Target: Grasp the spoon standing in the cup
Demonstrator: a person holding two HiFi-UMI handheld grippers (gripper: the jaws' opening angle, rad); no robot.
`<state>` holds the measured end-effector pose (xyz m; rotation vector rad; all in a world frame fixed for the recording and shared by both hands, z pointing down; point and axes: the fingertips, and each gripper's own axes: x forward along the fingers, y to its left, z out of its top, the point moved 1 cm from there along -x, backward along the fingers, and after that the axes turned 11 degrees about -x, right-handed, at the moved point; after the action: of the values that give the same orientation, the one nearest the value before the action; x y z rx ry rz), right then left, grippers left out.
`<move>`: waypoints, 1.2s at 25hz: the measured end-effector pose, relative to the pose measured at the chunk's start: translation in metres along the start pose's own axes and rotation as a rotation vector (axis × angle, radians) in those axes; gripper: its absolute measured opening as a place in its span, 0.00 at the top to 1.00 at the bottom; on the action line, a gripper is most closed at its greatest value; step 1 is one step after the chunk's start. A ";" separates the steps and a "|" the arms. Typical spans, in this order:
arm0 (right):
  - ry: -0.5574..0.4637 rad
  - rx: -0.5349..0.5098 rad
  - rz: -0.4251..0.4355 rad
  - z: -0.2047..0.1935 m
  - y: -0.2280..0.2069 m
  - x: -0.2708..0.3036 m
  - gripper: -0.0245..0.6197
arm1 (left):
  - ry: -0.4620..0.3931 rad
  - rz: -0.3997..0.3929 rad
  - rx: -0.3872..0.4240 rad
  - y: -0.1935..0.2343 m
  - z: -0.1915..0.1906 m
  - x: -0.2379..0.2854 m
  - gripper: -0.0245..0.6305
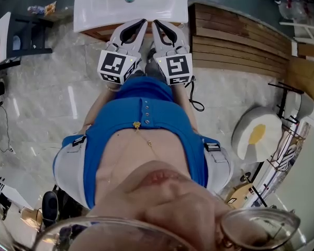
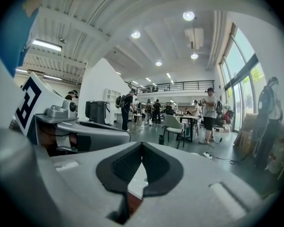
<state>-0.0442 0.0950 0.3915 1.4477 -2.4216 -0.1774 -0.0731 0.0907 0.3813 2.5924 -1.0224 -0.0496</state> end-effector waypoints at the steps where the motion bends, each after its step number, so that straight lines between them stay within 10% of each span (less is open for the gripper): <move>1: -0.003 0.000 0.010 0.000 -0.002 0.004 0.96 | -0.002 0.007 -0.001 0.002 0.000 0.004 0.96; 30: -0.057 0.003 0.130 -0.008 -0.146 0.112 0.96 | -0.019 0.135 0.040 0.053 0.044 0.165 0.96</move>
<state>0.0315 -0.0723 0.3835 1.2981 -2.5528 -0.1883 0.0069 -0.0688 0.3730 2.5554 -1.2145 -0.0198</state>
